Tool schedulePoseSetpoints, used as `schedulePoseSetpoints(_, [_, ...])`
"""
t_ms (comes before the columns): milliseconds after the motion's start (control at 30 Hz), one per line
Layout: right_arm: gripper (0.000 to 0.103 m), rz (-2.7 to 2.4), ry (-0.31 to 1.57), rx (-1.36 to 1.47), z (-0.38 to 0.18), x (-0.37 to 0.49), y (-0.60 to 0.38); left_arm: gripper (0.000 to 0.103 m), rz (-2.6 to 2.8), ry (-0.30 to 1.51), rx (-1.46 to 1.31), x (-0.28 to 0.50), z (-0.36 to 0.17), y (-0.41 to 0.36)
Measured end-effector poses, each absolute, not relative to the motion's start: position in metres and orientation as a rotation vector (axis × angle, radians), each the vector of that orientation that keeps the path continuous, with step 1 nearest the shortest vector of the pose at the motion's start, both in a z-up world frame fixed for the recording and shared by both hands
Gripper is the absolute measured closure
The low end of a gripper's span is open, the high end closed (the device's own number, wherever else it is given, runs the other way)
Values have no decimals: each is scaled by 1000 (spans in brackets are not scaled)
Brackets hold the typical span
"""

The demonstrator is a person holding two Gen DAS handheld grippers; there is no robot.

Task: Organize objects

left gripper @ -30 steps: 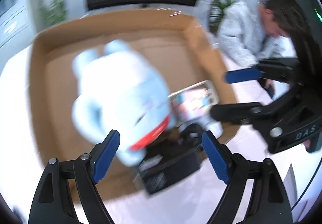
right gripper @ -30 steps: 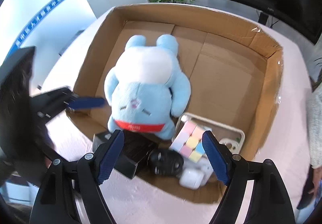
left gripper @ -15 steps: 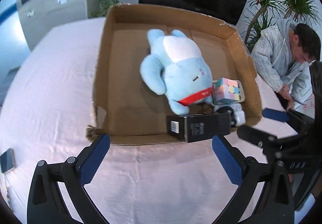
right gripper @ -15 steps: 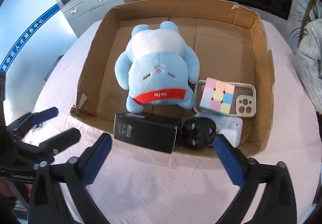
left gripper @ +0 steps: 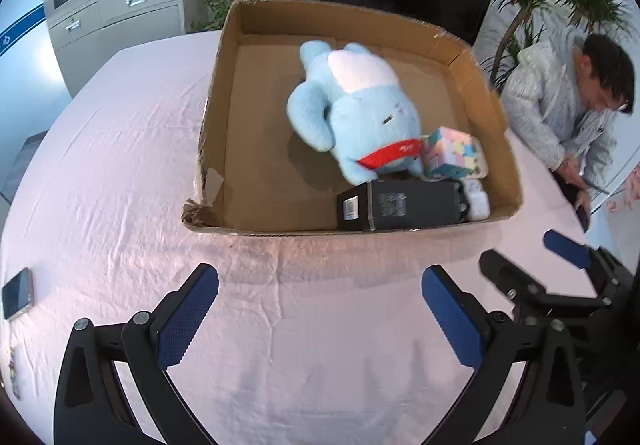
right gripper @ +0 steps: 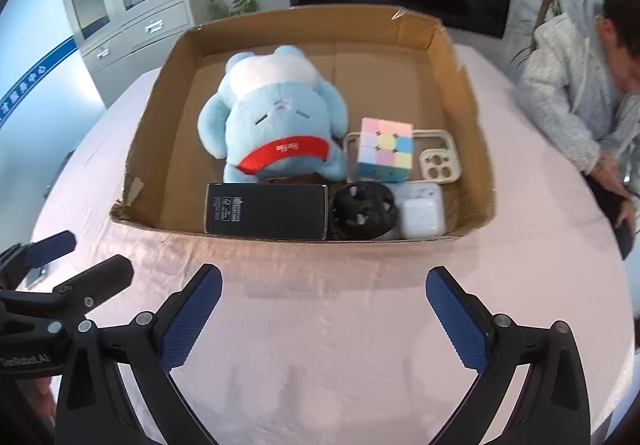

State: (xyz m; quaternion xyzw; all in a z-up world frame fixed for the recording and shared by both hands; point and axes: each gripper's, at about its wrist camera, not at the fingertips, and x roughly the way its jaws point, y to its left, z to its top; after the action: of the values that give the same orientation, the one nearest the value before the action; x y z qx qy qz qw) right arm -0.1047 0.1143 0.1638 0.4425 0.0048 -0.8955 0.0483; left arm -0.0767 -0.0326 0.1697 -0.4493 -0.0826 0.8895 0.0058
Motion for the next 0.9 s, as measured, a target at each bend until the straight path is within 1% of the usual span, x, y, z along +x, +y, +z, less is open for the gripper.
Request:
schedulePoseSetpoints(200, [0, -2724, 27, 1344, 169, -98, 116, 1, 2821, -251, -1337, -71, 176, -32])
schedulePoseSetpoints(333, [0, -2722, 33, 1367, 163, -98, 114, 1, 2840, -223, -1341, -69, 170, -31])
schedulePoseSetpoints(667, [0, -2717, 45, 1479, 135, -93, 117, 1, 2822, -167, -1467, -61, 129, -31])
schedulePoseSetpoints(900, [0, -2668, 41, 1537, 103, -83, 119, 1, 2780, -247, -1569, -58, 91, -34])
